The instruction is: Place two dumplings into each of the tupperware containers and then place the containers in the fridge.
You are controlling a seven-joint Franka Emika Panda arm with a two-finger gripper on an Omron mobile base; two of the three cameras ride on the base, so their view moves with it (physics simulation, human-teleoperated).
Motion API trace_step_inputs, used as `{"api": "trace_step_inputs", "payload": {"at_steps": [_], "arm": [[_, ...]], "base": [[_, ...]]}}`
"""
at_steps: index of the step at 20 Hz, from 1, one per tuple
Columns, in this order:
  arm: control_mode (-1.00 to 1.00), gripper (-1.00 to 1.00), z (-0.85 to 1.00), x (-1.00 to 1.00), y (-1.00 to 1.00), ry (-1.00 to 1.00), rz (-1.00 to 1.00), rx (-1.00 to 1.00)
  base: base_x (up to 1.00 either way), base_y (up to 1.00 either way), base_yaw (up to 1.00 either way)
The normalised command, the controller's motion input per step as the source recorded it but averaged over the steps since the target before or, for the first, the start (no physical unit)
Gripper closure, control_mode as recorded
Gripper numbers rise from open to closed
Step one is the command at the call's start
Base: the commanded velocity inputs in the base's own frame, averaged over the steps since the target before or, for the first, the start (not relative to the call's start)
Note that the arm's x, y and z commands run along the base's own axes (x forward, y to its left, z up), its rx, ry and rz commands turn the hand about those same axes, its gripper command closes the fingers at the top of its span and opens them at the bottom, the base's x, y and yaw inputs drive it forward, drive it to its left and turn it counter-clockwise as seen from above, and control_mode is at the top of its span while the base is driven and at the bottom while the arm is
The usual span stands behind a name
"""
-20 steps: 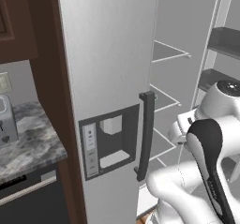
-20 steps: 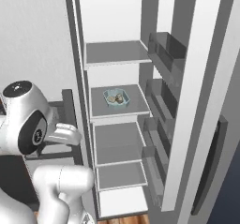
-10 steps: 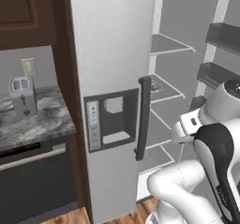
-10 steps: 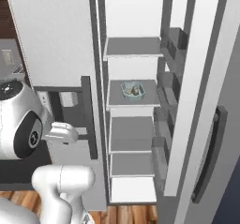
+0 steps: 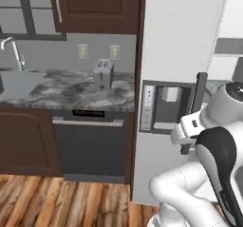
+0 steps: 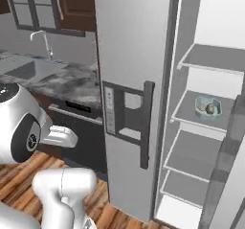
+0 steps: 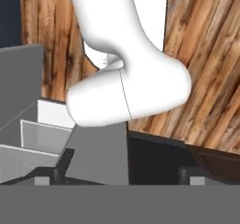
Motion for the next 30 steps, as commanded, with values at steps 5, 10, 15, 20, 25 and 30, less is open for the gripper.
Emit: {"api": "trace_step_inputs", "payload": {"at_steps": [5, 10, 15, 20, 25, 30], "arm": [[1.00, -1.00, 0.00, 0.00, 0.00, 0.00, 0.00, 0.00], [1.00, -1.00, 0.00, 0.00, 0.00, 0.00, 0.00, 0.00], [1.00, -1.00, 0.00, 0.00, 0.00, 0.00, 0.00, 0.00], [1.00, -1.00, 0.00, 0.00, 0.00, 0.00, 0.00, 0.00], [1.00, -1.00, 0.00, 0.00, 0.00, 0.00, 0.00, 0.00], [1.00, -1.00, 0.00, 0.00, 0.00, 0.00, 0.00, 0.00]], "base": [[-0.06, 0.28, 0.88], [-0.02, 0.39, 0.87], [0.00, 0.56, 0.83], [0.00, 0.86, 0.76], [0.08, 0.83, 0.69], [0.26, 0.76, 0.65]]}}
